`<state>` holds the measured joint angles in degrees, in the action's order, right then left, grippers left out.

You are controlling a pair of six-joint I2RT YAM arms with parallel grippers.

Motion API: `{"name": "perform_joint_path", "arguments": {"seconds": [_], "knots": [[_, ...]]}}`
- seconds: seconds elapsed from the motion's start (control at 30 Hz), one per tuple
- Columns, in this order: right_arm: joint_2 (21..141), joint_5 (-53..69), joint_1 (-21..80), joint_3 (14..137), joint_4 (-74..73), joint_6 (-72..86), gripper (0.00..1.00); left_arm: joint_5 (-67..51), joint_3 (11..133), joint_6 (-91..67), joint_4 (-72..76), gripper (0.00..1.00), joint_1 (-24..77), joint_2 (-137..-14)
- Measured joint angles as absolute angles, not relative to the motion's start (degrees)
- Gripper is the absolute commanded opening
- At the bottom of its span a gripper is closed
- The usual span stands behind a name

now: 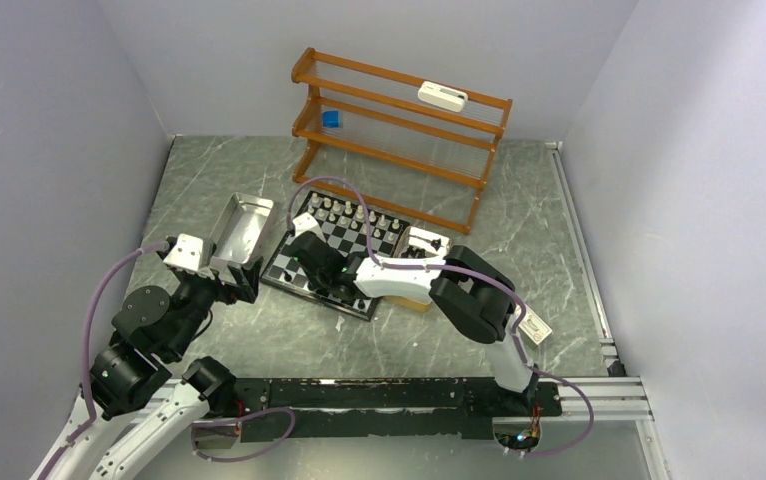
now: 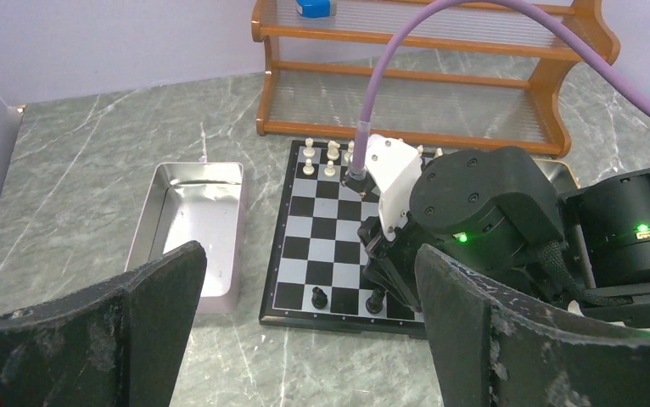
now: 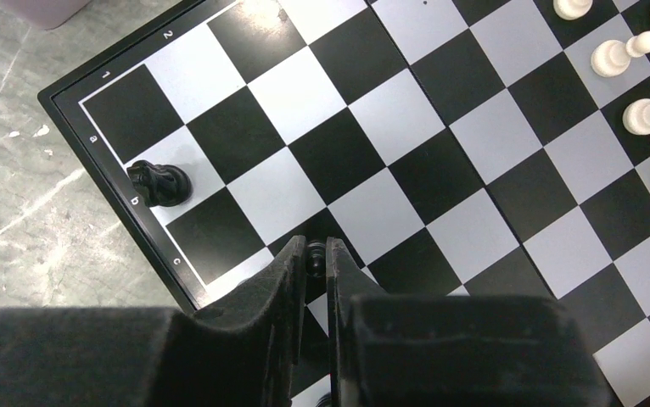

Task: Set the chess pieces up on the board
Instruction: Place the chess piece on the chessboard.

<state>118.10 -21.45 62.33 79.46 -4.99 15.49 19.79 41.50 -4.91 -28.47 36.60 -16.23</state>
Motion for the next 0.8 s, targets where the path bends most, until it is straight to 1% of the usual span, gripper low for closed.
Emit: {"name": "perform_joint_path", "arguments": {"seconds": [0.27,0.53,0.8], "knots": [[118.7,-21.6,62.3,80.1,-5.0,15.5,0.15,19.8,41.5,-4.9,-28.5,0.98,36.6,-16.2],[118.8,-21.9,62.3,80.4,-5.1,15.4,0.23,19.8,41.5,-4.9,-28.5,0.97,36.6,-16.2],[118.8,-23.0,62.3,80.9,-6.4,14.9,0.26,19.8,41.5,-4.9,-28.5,0.98,36.6,-16.2]]}}
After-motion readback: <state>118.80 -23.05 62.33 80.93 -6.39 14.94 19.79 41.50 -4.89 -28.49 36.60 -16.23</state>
